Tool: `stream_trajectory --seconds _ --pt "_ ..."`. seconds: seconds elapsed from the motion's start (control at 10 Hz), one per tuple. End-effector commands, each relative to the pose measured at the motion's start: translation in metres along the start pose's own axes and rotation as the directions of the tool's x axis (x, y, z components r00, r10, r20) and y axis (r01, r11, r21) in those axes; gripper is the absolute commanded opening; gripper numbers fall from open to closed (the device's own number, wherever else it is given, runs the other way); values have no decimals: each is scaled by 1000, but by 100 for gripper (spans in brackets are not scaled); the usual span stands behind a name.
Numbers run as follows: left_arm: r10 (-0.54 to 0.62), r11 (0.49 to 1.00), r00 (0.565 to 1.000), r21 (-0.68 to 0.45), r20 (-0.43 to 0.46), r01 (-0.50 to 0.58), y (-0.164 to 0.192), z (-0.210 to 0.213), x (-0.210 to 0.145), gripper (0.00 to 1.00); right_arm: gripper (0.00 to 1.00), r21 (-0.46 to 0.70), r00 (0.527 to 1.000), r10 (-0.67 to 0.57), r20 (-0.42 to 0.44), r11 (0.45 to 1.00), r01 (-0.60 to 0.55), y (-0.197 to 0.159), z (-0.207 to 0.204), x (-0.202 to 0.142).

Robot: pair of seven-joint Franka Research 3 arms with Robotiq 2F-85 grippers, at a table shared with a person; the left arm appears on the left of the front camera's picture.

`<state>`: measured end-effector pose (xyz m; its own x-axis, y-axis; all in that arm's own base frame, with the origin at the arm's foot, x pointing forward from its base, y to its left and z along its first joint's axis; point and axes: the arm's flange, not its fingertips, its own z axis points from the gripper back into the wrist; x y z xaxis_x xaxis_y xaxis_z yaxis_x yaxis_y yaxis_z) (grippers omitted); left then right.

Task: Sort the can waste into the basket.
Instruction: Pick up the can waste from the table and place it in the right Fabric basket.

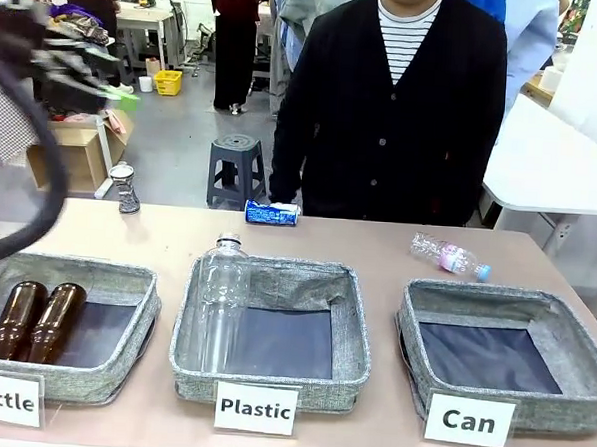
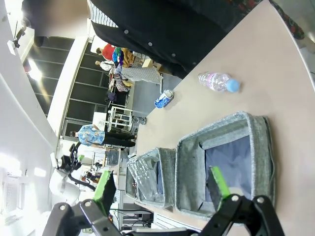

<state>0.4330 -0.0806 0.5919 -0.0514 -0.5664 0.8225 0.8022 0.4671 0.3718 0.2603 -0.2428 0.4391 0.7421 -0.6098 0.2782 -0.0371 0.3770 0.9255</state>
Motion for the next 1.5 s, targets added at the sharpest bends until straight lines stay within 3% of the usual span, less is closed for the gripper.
stream_trajectory --seconds 0.0,0.2,0.3,0.5,0.7,0.9,1.0,1.1,1.2,1.4 --pt "-212 976 976 42 -58 215 22 -57 18 100 100 23 1000 25 16 999 -25 0 -1 2" --pt "-414 909 908 -83 -71 408 16 -114 38 100 100 23 1000 25 16 999 -25 0 -1 2" --pt "-458 885 879 -166 -133 436 9 -143 41 100 100 23 1000 25 16 999 -25 0 -1 2" --pt "-513 826 823 -402 -244 395 -8 -192 46 100 100 23 1000 25 16 999 -25 0 -1 2" --pt "-534 793 759 -533 -374 295 -17 -238 52 100 100 23 1000 25 16 999 -25 0 -1 2" --pt "-525 812 678 -542 -515 217 -22 -282 55 100 100 23 1000 25 16 999 -25 0 -1 2" --pt "-495 829 662 -533 -563 167 -25 -300 54 100 100 23 1000 25 16 999 -25 0 -1 2" --pt "-448 852 691 -505 -568 137 -28 -313 54 100 100 23 1000 25 16 999 -25 0 -1 2" --pt "-514 827 664 -520 -543 215 -33 -272 35 100 100 23 1000 25 16 999 -25 0 -1 2" --pt "-514 827 664 -520 -543 215 -33 -272 35 100 100 23 1000 25 16 999 -25 0 -1 2"
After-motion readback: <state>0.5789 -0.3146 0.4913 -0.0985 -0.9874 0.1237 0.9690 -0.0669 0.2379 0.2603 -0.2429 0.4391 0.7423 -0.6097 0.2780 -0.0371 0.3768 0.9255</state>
